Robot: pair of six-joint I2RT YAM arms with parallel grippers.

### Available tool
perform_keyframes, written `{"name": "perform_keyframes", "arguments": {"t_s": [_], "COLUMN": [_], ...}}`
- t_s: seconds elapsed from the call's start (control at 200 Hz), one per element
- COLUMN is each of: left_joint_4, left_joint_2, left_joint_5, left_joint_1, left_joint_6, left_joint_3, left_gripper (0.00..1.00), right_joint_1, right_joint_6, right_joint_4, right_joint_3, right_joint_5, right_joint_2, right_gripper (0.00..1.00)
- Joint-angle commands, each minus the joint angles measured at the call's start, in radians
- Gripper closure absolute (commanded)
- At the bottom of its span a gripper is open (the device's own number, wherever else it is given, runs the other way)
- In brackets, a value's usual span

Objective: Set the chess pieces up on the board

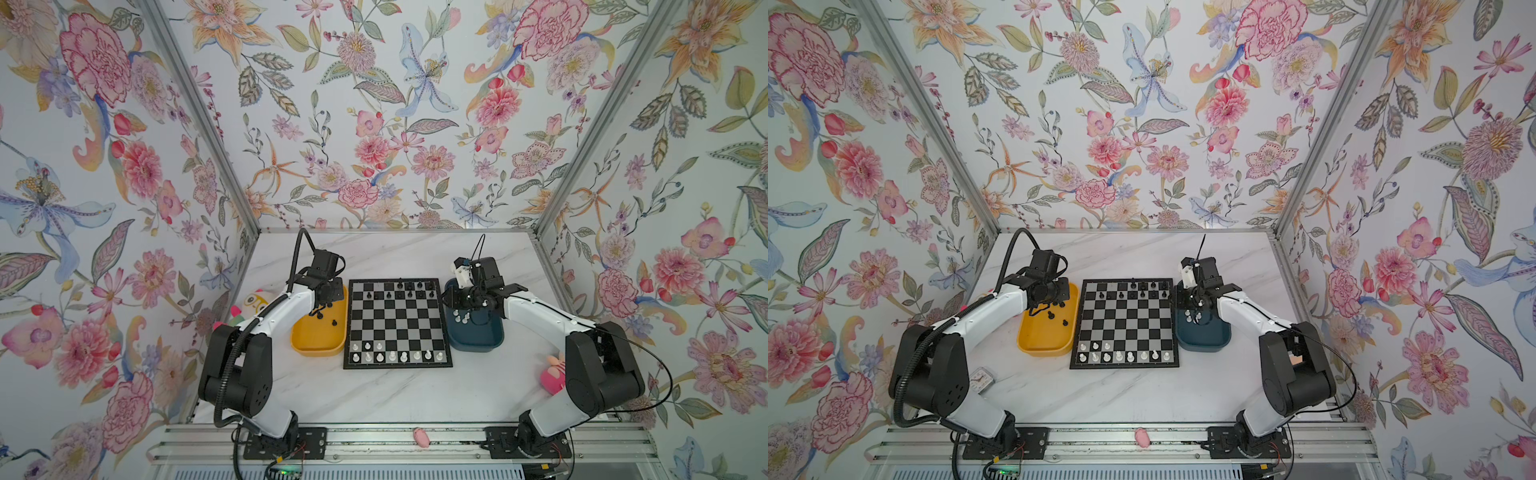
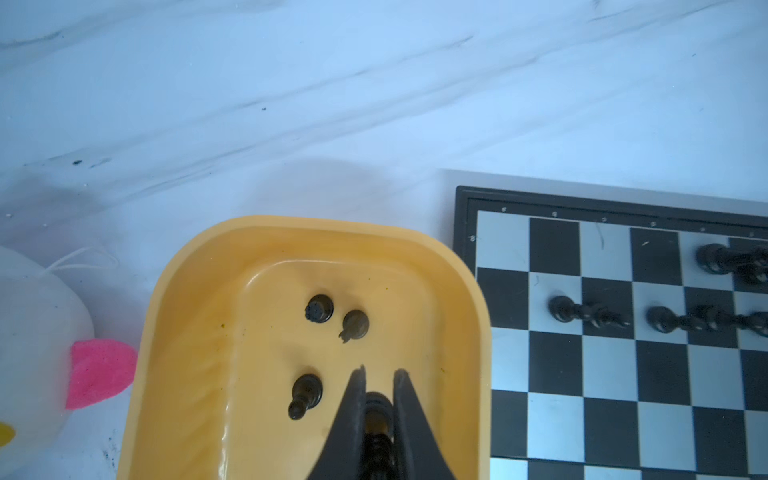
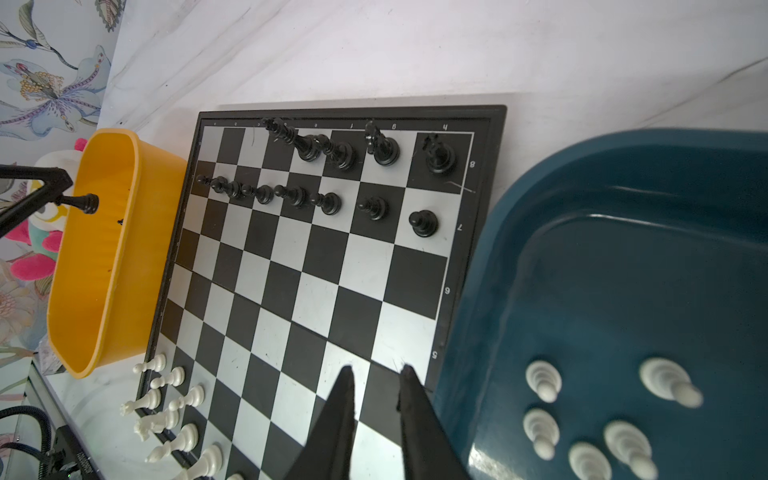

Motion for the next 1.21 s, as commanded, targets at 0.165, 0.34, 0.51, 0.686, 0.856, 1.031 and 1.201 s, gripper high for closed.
{"name": "perform_keyframes", "arguments": {"t_s": [0.165, 0.34, 0.51, 0.686, 0.856, 1.031, 1.201], "left_joint_4": [-0.03, -0.01, 0.008, 0.025, 0.002, 0.02, 0.046], "left_joint_2": [0.02, 0.088, 0.173, 0.281, 0.38, 0.435, 0.466], "left_joint_5": [0.018, 0.039, 0.065, 0.096, 0.111, 0.135, 0.151], "left_joint_1": [-0.057, -0.094, -0.135, -0.182, -0.216, -0.226, -0.232], "left_joint_6": [0.033, 0.046, 0.056, 0.074, 0.093, 0.094, 0.091], "left_joint_3": [0.134, 0.219, 0.313, 0.411, 0.501, 0.517, 0.516], "left_gripper": [0.91, 0.91, 0.91, 0.9, 0.9, 0.9, 0.9], "right_joint_1": [0.0, -0.01, -0.017, -0.024, -0.034, -0.042, -0.045], "right_joint_6": [0.003, 0.0, 0.0, 0.001, 0.001, 0.001, 0.0], "right_joint_4": [-0.014, -0.019, -0.021, -0.021, -0.024, -0.025, -0.024], "right_joint_3": [0.008, 0.0, -0.012, -0.024, -0.039, -0.049, -0.057], "right_joint_5": [0.013, 0.014, 0.016, 0.019, 0.025, 0.025, 0.024], "right_joint_2": [-0.014, -0.027, -0.042, -0.057, -0.073, -0.082, -0.083], "right_gripper": [0.78, 0.78, 0.78, 0.78, 0.78, 0.78, 0.78]}}
